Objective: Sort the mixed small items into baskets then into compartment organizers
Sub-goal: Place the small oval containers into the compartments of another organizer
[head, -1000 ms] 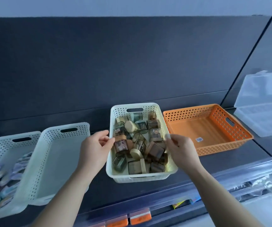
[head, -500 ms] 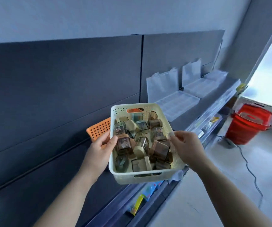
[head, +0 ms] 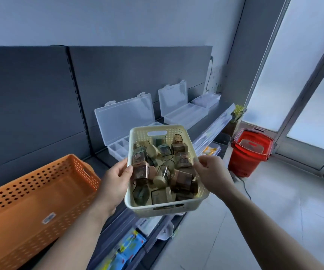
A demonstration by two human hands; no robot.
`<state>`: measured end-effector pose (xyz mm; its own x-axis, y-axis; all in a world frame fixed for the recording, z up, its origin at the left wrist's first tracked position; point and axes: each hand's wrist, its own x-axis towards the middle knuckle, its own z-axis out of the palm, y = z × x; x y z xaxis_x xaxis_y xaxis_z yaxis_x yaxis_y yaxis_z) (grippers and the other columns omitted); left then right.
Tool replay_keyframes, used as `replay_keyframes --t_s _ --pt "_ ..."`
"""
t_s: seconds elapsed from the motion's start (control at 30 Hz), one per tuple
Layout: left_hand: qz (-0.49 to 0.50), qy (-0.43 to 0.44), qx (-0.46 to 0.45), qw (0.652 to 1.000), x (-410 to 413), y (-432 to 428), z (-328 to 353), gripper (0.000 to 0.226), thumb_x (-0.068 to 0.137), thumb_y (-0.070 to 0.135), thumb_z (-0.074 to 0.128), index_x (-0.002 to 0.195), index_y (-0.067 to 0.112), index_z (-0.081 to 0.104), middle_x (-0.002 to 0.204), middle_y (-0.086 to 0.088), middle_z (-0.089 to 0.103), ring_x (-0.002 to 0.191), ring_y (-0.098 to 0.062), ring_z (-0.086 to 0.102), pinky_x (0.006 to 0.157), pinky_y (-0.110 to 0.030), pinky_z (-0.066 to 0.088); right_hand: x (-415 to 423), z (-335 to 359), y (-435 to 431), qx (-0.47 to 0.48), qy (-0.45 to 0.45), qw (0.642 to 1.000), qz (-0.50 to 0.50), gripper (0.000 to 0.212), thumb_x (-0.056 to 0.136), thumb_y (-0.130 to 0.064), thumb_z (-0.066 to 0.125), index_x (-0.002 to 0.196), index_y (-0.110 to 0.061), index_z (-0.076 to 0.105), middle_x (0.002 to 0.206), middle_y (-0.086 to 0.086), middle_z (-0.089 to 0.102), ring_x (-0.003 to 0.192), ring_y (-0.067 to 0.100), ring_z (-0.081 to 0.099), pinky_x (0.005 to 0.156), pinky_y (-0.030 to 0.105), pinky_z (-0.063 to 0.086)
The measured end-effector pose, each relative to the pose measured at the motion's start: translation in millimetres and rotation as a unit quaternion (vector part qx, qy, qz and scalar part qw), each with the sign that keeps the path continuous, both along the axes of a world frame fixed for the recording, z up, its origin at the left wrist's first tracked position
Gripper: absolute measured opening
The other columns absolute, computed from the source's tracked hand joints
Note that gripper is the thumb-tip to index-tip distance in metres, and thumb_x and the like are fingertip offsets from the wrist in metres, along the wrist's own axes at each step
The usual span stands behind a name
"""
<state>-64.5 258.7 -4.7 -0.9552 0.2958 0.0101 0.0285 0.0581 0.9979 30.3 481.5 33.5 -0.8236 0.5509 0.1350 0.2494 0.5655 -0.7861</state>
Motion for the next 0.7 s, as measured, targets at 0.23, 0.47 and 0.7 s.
replay_keyframes --t_s 0.23,0.47,0.7 --pt "0.045 -0.013 -0.017 0.999 -61 84 -5 0.033 0.099 0.007 0.047 0.129 0.016 0.057 0.106 0.003 0.069 0.100 -0.016 0.065 0.094 -0.038 0.050 -61 -6 82 -0.001 -0.045 0.999 0.022 0.023 0.092 -0.020 0.054 0.077 -0.009 0.066 0.063 0.000 0.064 0.054 0.013 0.053 0.054 0.028 0.044" --pt "0.080 0.013 -0.084 0.993 -154 124 -10 0.031 0.099 0.008 0.046 0.126 0.014 0.059 0.114 -0.002 0.066 0.102 -0.017 0.061 0.089 -0.028 0.046 -162 -17 138 -0.078 -0.087 0.991 0.070 0.018 0.089 -0.025 0.063 0.091 -0.008 0.058 0.075 0.010 0.070 0.064 0.025 0.071 0.063 0.046 0.060" --pt "0.067 0.010 -0.181 0.981 -241 133 -14 0.029 0.097 0.007 0.050 0.124 0.013 0.061 0.111 -0.004 0.067 0.103 -0.021 0.062 0.091 -0.032 0.048 -269 -18 173 -0.099 -0.124 0.982 0.105 0.020 0.090 -0.022 0.064 0.086 -0.003 0.057 0.072 0.012 0.071 0.056 0.017 0.070 0.053 0.028 0.058"
